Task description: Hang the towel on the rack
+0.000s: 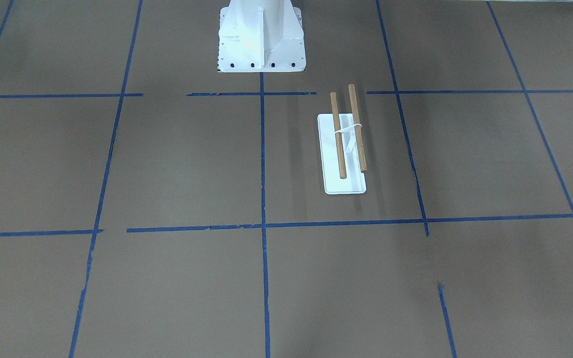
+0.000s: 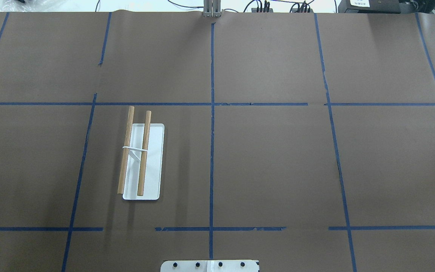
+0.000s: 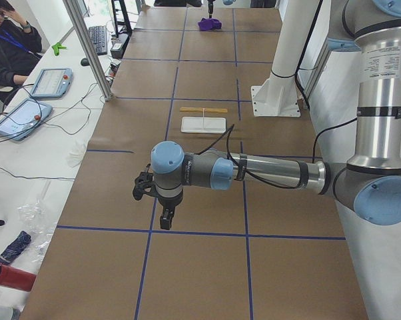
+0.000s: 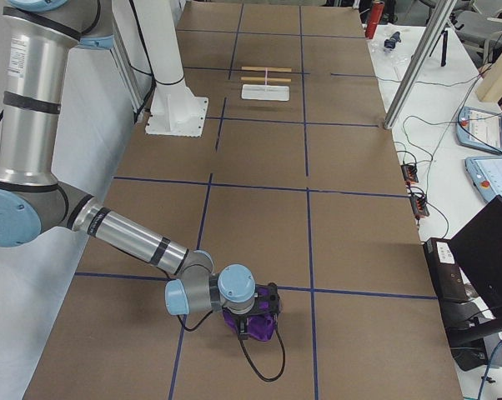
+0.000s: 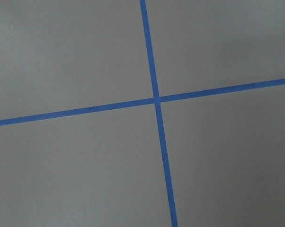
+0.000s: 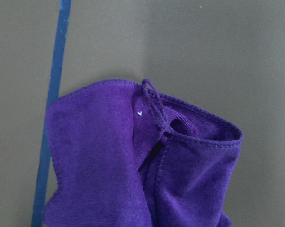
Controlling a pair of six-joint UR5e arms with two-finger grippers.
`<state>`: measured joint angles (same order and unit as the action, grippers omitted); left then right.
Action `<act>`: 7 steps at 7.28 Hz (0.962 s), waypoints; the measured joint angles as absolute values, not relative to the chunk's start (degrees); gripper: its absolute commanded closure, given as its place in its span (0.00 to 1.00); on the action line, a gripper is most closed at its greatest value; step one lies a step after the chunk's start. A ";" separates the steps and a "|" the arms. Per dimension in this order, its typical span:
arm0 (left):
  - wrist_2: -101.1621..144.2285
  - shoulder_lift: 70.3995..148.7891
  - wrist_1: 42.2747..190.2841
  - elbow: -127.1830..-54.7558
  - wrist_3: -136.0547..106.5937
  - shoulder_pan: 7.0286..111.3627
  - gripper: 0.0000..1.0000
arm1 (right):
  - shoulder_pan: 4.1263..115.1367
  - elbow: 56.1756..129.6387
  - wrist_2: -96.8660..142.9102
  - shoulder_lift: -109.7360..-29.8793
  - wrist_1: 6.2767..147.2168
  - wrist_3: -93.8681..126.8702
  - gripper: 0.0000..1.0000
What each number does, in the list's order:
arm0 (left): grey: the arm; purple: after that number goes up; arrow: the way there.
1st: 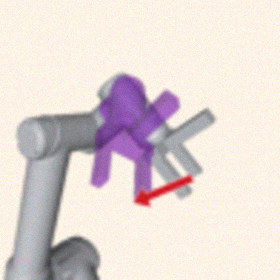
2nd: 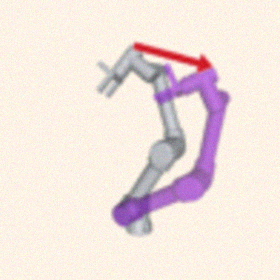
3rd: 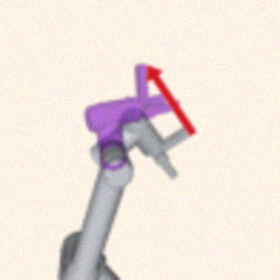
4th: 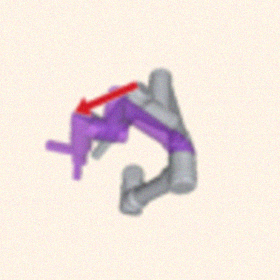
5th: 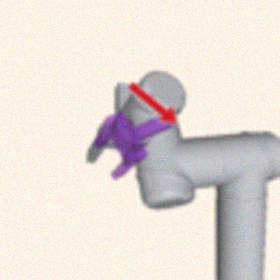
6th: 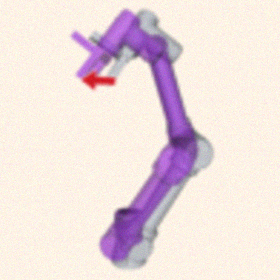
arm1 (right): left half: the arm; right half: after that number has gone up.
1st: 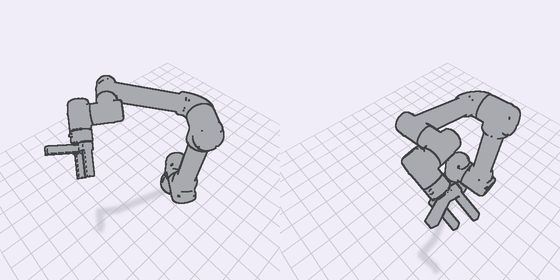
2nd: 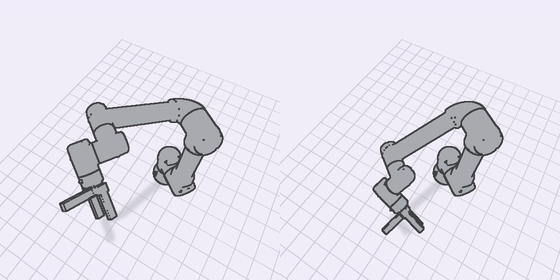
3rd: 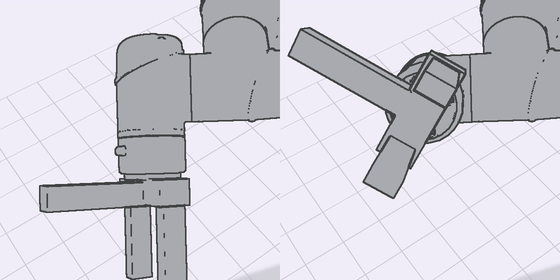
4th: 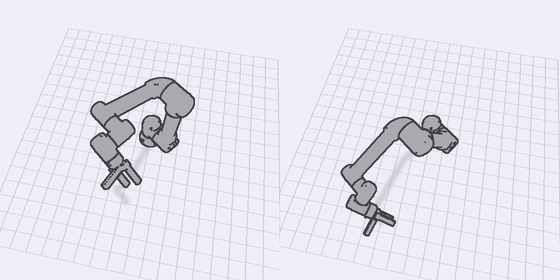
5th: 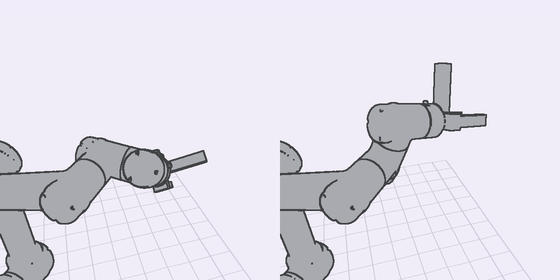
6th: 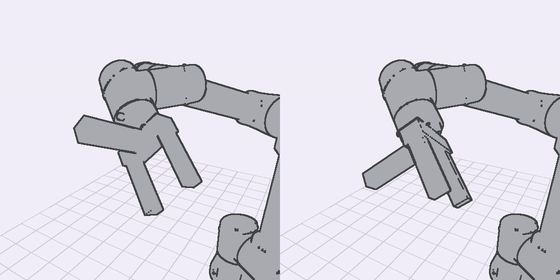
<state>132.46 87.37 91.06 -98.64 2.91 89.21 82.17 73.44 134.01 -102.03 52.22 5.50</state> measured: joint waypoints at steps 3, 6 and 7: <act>132.46 87.52 91.05 -98.55 2.98 89.21 0.00 | 79.97 72.32 132.34 -102.04 51.88 5.53 1.00; 132.45 87.69 91.09 -98.50 2.99 89.21 0.00 | 79.89 72.46 132.19 -101.80 51.79 3.71 1.00; 132.45 87.71 91.10 -98.49 2.99 89.21 0.00 | 79.91 72.61 132.33 -101.65 51.83 3.57 1.00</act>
<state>132.45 87.71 91.10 -98.49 2.99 89.21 79.91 72.61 132.33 -101.65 51.83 3.57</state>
